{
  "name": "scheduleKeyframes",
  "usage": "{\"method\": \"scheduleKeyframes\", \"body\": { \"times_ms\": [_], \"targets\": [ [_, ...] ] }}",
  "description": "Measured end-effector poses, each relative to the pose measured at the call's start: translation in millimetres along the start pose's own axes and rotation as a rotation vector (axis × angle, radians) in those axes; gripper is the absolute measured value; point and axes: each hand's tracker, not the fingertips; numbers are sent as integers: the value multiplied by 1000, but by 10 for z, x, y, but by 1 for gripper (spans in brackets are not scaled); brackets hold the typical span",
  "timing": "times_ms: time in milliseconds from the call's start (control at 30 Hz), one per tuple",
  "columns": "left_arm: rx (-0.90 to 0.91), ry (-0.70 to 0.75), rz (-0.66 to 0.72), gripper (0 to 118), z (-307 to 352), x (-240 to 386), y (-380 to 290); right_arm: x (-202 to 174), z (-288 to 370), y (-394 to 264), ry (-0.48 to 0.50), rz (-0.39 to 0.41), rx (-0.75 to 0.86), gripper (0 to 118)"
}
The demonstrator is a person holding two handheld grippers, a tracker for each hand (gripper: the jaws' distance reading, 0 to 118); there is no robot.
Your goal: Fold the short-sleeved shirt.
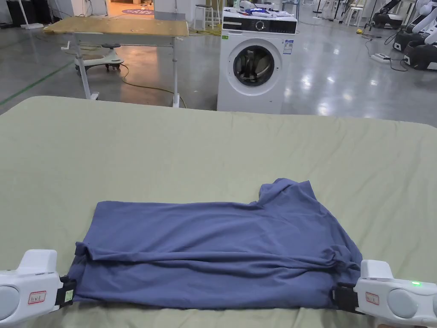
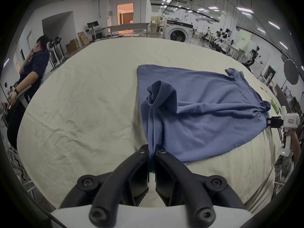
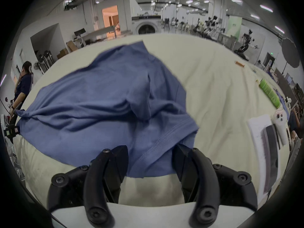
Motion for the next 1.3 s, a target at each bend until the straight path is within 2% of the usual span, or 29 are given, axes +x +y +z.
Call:
{"method": "scheduleKeyframes", "body": {
  "times_ms": [33, 67, 100, 133, 167, 233, 267, 400, 567, 733, 933, 1167, 1300],
  "targets": [
    [-2, -1, 2, 2, -2, -4, -6, 5, -10, 1, -3, 4, 18, 54],
    [-2, -1, 5, 2, -1, -8, -14, -13, 20, -1, -3, 12, 29, 44],
    [-3, -2, 7, 2, -22, -19, -14, -28, 55, 13, 9, 25, 32, 14],
    [-3, -4, 8, 2, -28, -22, -14, -31, 73, 29, 43, 28, 39, 4],
    [-2, -3, 10, 2, -31, -24, -14, -26, 78, 42, 90, 23, 48, 4],
    [2, 0, 11, 2, -46, -24, -8, -69, 120, 52, 37, 36, 25, 4],
    [4, 1, 9, 2, -43, -24, -2, -71, 146, 59, 36, 47, 27, 4],
    [37, -9, 2, 1, 74, -42, 48, -62, 367, 78, 31, -4, 66, 4],
    [101, -24, 12, 1, 331, -95, 166, -79, 757, 185, 32, 3, 123, 4],
    [150, -10, 9, 1, 635, -210, 186, -118, 1179, 168, 46, 36, 155, 4],
    [114, 3, 40, 1, 775, -349, -259, -202, 1410, -267, 57, 85, 105, 4],
    [-25, 43, 38, 1, 628, -344, -956, -446, 1219, -963, -70, 212, -28, 4],
    [-67, 69, 36, 1, 502, -330, -1107, -524, 1077, -1172, -102, 229, -53, 4]
  ]
}}
